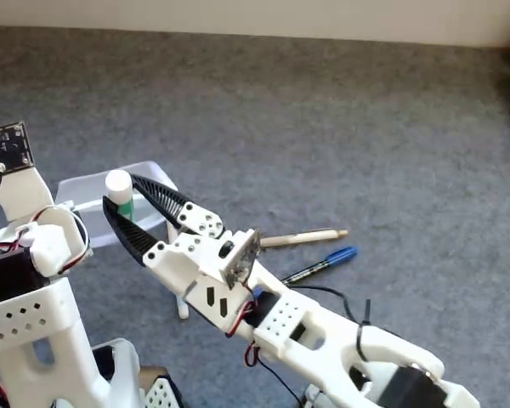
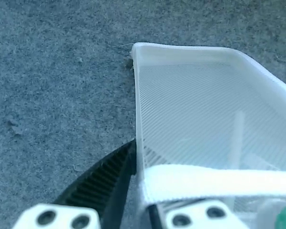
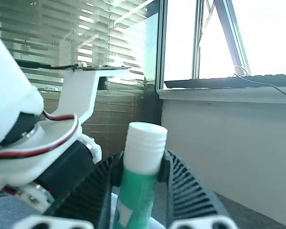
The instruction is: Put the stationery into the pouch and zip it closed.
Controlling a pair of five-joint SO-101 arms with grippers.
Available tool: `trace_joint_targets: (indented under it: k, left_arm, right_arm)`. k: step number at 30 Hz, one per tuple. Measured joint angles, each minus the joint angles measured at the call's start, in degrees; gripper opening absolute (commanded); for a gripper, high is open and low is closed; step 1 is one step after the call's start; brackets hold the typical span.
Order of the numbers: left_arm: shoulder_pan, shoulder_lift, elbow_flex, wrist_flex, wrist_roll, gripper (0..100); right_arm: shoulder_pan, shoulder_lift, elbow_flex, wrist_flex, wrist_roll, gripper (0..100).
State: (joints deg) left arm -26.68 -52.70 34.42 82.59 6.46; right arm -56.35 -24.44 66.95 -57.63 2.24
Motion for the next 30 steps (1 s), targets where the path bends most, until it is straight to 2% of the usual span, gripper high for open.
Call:
trace_joint_targets:
  k: [5, 11, 18, 30]
  left_arm:
    - [0.0, 0.1, 0.0, 0.0, 0.0, 1]
    - [0.2, 0.1, 0.0, 0.0, 0.0, 1]
    - [0.4, 0.0, 1.1, 0.0, 0.0, 1]
    - [0.4, -0.2, 1.8, -0.4, 0.0, 1]
  right_arm:
    - [0.0, 5.9, -0.1, -5.8, 0.1, 0.5]
    - [1.5, 13.0, -2.5, -11.8, 6.8, 0.5]
    - [1.7, 18.5, -2.5, -19.6, 7.6, 0.5]
    - [1.8, 18.5, -1.0, -21.1, 8.0, 0.5]
